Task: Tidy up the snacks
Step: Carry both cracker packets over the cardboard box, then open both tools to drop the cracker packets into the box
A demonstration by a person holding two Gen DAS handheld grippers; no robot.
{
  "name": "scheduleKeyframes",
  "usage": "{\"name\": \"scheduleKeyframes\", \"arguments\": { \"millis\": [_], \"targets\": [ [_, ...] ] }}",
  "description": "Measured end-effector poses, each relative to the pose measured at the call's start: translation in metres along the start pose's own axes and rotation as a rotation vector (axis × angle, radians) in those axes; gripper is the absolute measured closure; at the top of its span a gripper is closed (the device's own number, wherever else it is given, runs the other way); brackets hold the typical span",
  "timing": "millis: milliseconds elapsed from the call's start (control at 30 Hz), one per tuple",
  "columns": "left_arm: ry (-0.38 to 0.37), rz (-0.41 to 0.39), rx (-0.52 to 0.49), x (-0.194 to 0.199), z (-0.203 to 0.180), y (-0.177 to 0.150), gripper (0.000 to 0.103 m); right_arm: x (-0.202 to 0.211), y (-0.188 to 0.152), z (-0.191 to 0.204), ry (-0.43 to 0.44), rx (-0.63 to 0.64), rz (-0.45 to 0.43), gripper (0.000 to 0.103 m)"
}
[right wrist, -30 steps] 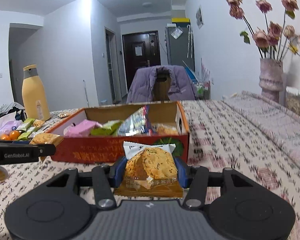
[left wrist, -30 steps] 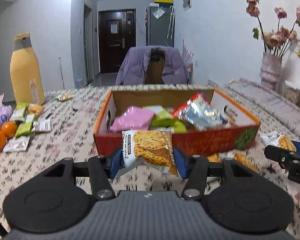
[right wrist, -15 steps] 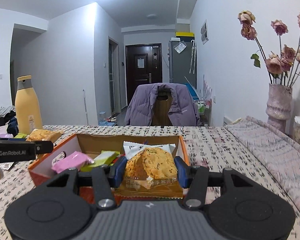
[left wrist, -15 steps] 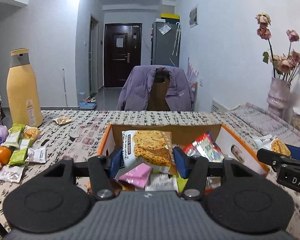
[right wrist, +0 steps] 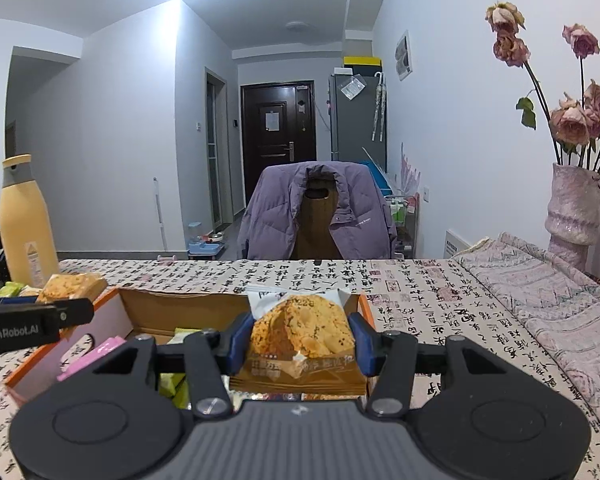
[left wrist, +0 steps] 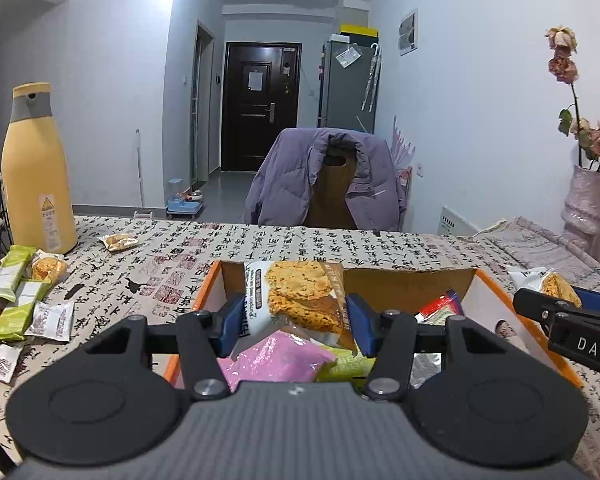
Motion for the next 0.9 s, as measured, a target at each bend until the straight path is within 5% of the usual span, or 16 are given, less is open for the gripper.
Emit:
{"name": "scheduleKeyframes", "arguments": {
  "millis": [367, 500, 667, 900],
  "targets": [
    [-0.011, 0.040, 0.002, -0.019, 0.006, -0.020, 0.047, -0.017, -0.024, -0.004, 0.000, -0.022, 0.065, 0.052],
    [-0.007, 0.031, 0.001, -0.020, 0.007, -0.022, 0.034, -0.017, -0.025, -0.007, 0.005, -0.034, 0.065, 0.049],
    [0.000, 0.003, 0.035, -0.017, 0.011, -0.021, 0.005, -0.012, -0.025, -0.008, -0.005, -0.050, 0.036, 0.007],
    [0.019, -0.005, 0.057, -0.017, 0.014, -0.022, 0.000, -0.015, -0.029, -0.010, 0.007, -0.064, 0.046, 0.000]
  ]
}}
Point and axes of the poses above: each gripper's, at about its wrist camera, not at the fingertips, and x roughly against the way its jaws point, z to its left, y to its top, the point moved 4 cm from there along -x, roughly the way its jaws point, and after that the axes turned 5 degrees about -z, right-handed, at the moved point
